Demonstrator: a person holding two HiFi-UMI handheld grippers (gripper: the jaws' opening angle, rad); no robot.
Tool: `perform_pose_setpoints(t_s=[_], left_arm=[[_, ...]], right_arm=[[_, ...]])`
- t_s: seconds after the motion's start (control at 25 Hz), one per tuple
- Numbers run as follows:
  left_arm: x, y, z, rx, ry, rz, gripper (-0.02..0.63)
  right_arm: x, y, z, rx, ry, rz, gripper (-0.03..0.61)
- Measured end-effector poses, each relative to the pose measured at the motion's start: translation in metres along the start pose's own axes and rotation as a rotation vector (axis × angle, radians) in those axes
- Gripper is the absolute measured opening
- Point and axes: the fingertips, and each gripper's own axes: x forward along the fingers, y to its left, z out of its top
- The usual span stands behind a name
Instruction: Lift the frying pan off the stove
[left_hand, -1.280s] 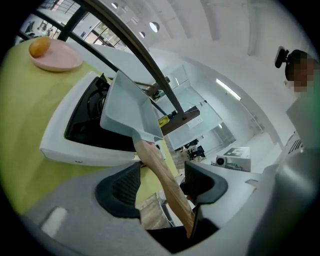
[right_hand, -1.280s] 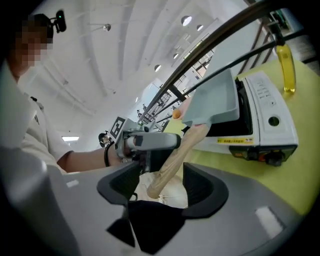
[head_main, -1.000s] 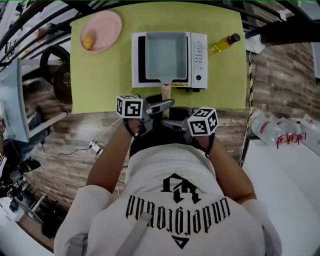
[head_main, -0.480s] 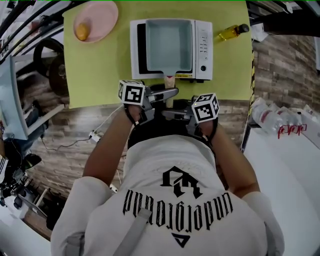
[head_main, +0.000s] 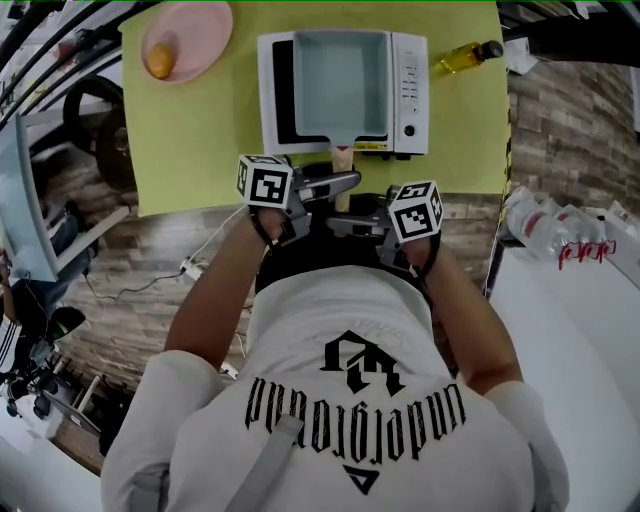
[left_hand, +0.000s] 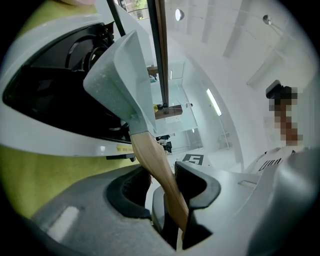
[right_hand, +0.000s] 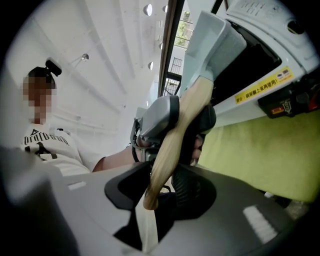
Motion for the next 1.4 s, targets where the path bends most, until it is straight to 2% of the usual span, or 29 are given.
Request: perform_pose_setpoints(t_s=[0.24,0.64,1.4], left_arm=[[0.002,-0.015,0.002,0.035,0.023,-0.013,0.169],[0.006,-0.047,0.005,0.105,-0.006,-0.013,0.176],[0.012,-0.147,0.005,0.291,-0.057,-0.005,0.178]], right_arm=[[-0.001,0.009,0.003,-0.025,-0.003,0.006,0.132],[-0.013,0.038,0.003,-0.079,0.002,0.026,0.133],[-0.042,0.120,-0.004,-0.262,0.011,0.049,0.132]])
